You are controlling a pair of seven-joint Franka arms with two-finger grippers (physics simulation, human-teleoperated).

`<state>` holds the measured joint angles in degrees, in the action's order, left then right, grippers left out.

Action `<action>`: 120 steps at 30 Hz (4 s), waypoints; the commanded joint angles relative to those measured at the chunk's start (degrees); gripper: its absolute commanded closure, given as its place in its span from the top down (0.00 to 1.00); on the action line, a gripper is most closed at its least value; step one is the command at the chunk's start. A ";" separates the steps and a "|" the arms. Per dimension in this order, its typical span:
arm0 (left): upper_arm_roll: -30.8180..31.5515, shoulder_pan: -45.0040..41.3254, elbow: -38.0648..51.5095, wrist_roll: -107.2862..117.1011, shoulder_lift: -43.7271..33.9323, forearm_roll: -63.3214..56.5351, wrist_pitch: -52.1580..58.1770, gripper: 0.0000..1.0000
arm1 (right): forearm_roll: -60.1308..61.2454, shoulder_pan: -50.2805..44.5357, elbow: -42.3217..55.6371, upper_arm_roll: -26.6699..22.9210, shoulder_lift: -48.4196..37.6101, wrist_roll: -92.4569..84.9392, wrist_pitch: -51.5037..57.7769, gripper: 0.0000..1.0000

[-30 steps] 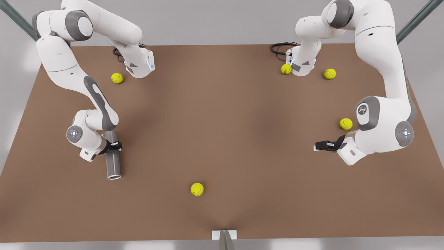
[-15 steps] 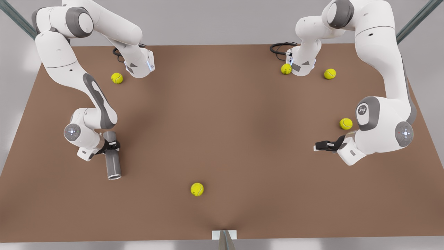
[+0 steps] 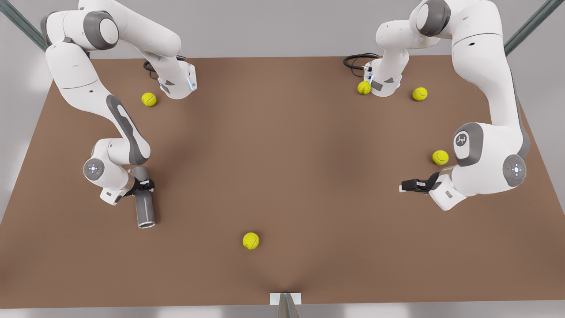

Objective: Put the tennis tube upright

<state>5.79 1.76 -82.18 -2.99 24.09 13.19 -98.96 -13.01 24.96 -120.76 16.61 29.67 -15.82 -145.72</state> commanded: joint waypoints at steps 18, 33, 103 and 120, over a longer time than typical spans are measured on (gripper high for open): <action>0.01 0.00 0.00 0.00 -0.09 0.00 0.09 1.00 | 0.00 0.00 -0.09 0.00 -0.23 -0.09 0.26 0.75; -0.08 0.00 0.00 0.00 -0.09 0.00 0.00 1.00 | 0.00 -0.88 -0.62 2.99 -6.82 -1.14 2.99 0.75; 12.05 -5.45 -19.77 -22.15 16.70 61.78 -29.36 0.99 | 9.49 -29.01 41.66 -23.38 -13.94 11.16 47.99 1.00; 13.01 -7.12 -16.96 -27.60 22.50 68.29 -32.26 0.99 | 9.49 -29.36 41.31 -23.29 -14.12 10.90 49.04 1.00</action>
<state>18.81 -5.36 -99.14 -30.59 46.58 79.95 -131.22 -3.49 -4.39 -79.41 -6.68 15.56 -4.92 -96.68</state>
